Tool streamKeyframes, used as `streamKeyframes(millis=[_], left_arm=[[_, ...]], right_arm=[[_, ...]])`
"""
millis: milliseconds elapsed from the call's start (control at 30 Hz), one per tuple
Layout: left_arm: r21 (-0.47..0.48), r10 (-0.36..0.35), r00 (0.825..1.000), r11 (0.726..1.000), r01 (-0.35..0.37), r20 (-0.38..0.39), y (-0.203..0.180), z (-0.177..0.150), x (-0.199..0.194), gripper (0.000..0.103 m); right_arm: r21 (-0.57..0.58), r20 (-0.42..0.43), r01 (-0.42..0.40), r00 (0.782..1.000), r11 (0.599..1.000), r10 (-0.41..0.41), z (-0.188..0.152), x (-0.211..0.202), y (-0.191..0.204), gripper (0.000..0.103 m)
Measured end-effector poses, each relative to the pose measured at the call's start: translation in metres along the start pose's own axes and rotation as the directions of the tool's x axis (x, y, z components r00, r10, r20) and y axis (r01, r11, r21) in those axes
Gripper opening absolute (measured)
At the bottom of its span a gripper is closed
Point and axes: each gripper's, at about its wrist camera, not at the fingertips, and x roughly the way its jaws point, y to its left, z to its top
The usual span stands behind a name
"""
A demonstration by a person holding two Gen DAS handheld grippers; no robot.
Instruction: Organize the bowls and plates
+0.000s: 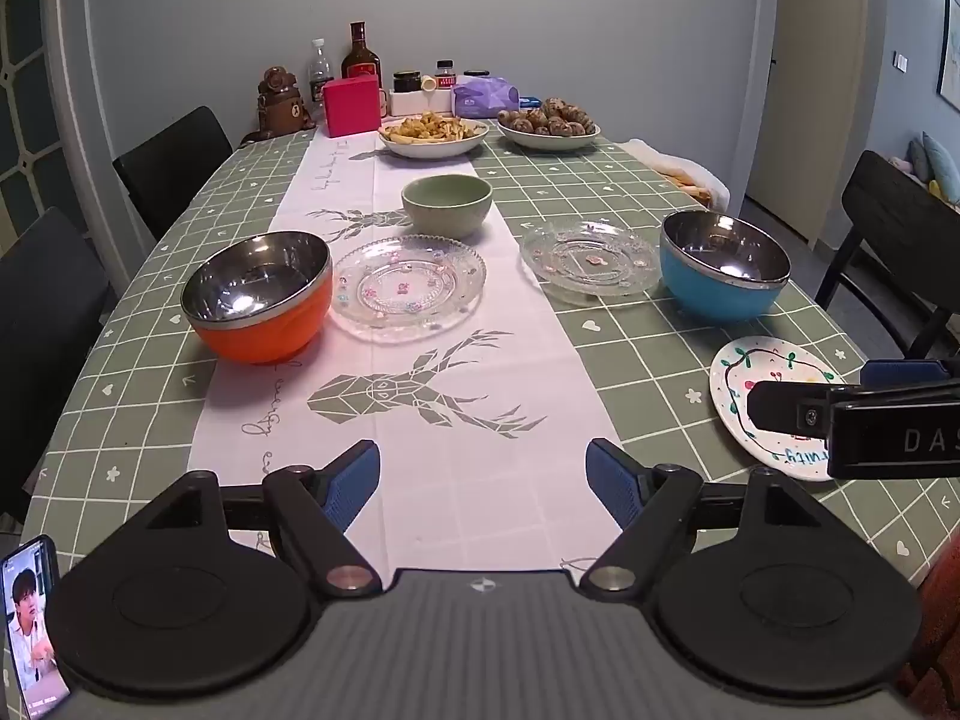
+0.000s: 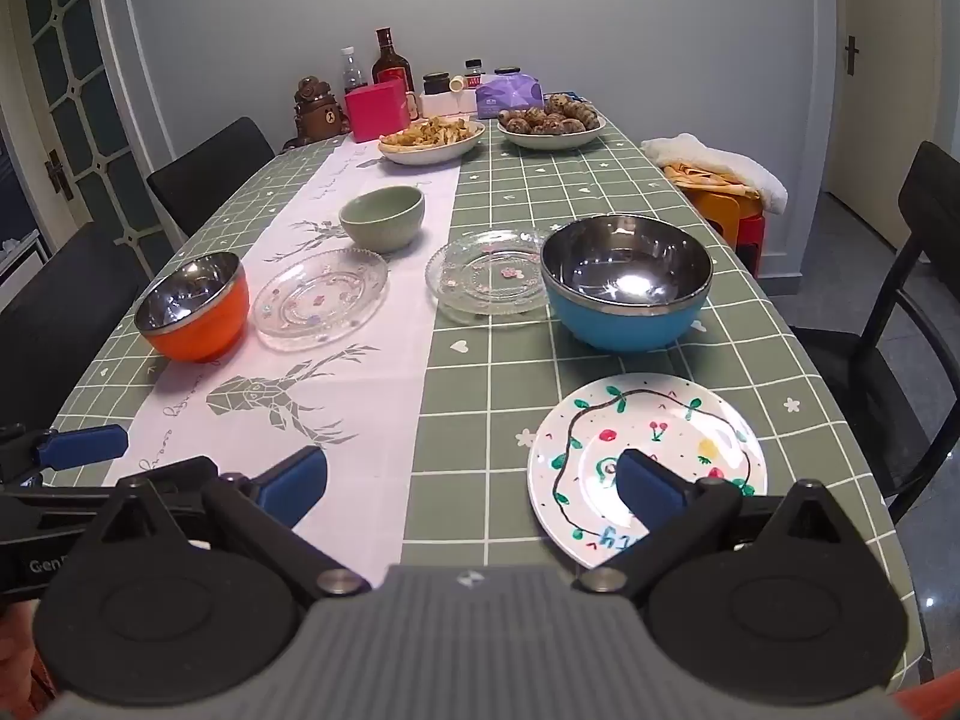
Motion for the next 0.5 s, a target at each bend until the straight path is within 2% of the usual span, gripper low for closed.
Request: streamKeyframes(millis=[500], left_arm=[[-0.014,0.006,0.999,1.0,-0.006,-0.036,0.0037,-0.0025,0.0025,0.092]], right_arm=[[-0.009,-0.012,-0.006,1.0,1.0,0.006,-0.0013,0.0061,0.002,0.1]])
